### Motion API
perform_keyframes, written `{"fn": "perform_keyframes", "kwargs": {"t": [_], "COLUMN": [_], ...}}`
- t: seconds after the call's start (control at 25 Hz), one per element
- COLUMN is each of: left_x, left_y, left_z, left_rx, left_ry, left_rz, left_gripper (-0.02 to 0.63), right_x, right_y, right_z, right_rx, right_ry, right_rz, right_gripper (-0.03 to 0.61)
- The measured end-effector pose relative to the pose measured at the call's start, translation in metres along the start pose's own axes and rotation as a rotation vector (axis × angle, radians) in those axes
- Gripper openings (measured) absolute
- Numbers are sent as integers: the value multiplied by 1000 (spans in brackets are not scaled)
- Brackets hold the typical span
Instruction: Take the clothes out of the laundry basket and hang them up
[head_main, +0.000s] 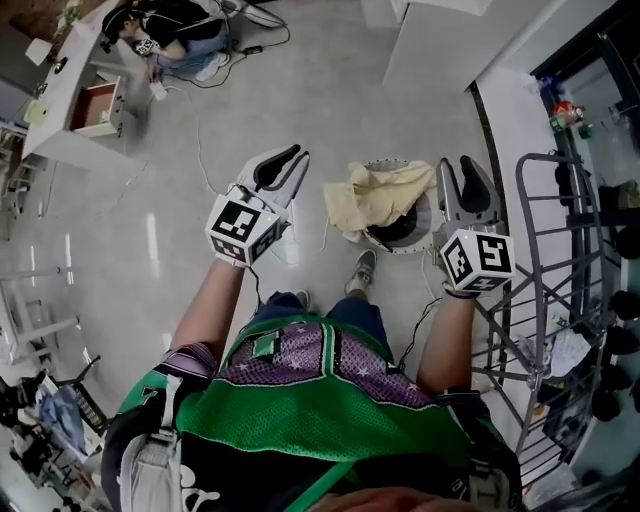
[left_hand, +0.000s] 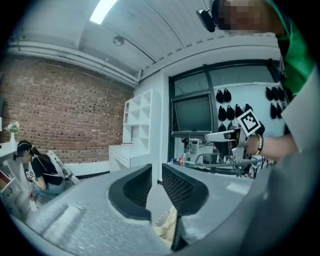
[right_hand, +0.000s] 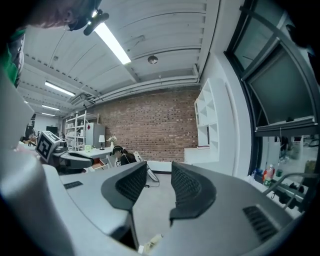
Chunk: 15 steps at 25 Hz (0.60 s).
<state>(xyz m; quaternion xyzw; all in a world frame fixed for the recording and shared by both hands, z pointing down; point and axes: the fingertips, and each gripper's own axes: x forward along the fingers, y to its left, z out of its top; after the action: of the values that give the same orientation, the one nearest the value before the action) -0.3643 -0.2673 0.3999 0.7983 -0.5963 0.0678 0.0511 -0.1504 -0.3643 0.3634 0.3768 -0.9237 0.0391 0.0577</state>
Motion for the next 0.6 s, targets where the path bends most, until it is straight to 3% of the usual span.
{"fn": "perform_keyframes", "kwargs": {"t": [0.2,0.6], "left_x": [58,122], "left_y": [-21,-56], "left_z": [-53,-225], "left_rx": [-16,19], "left_ry": [83,288], "left_rz": [-64,-205], "left_gripper": [72,117], "right_x": [5,1], "right_y": [-36,-49], "right_z": [-38,-137], "right_rx": [11,83], "right_ry": [44,110], "right_rz": [-15,-55], "right_gripper": [140,140]}}
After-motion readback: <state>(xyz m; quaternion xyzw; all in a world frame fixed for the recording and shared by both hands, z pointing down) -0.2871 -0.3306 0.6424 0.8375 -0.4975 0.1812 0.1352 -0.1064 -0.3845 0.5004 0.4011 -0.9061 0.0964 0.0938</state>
